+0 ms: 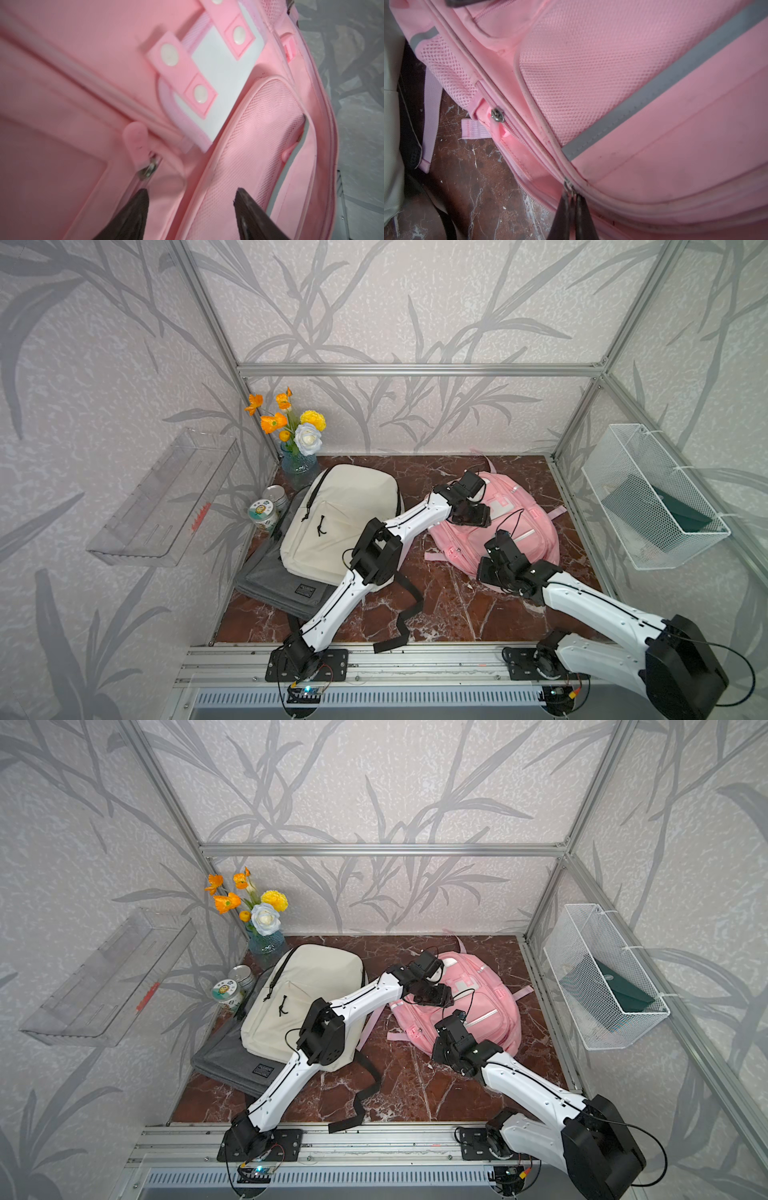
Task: Zip up the backpack
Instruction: Adjust the backpack at the center of the board.
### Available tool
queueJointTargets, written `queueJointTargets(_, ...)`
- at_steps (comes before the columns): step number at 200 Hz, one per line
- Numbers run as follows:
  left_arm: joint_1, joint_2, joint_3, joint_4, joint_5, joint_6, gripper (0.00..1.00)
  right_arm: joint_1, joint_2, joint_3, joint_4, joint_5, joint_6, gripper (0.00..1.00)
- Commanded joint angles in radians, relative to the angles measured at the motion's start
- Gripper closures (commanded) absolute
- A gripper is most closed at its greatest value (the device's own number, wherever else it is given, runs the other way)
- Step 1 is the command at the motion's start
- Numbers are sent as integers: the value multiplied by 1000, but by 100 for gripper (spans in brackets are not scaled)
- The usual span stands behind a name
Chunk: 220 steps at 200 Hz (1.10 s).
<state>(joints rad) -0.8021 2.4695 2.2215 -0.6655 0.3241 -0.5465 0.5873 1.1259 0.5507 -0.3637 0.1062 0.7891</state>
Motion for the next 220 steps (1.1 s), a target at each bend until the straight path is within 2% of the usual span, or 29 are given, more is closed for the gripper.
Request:
queueJointTargets(1,45,-258,-323,66,-101,-66,30,7,22,37,40,-8,-13,100)
queueJointTargets(11,58,-363,-470,156,-86,-115,30,14,31,38,50,-9,-15,100)
queueJointTargets(23,68,-444,-582,227,-64,-166,30,25,37,35,63,-8,-14,100)
queueJointTargets(71,48,-518,-791,476,22,-357,35,93,55,30,113,16,5,100)
queueJointTargets(100,26,-512,-830,553,52,-420,39,119,61,30,143,26,24,100)
queueJointTargets(144,4,-478,-861,607,61,-446,42,138,79,41,161,31,24,100)
queueJointTargets(177,3,-434,-861,580,53,-451,45,147,82,46,165,42,27,100)
queueJointTargets(220,-2,-446,-888,568,30,-449,43,146,75,45,154,61,20,100)
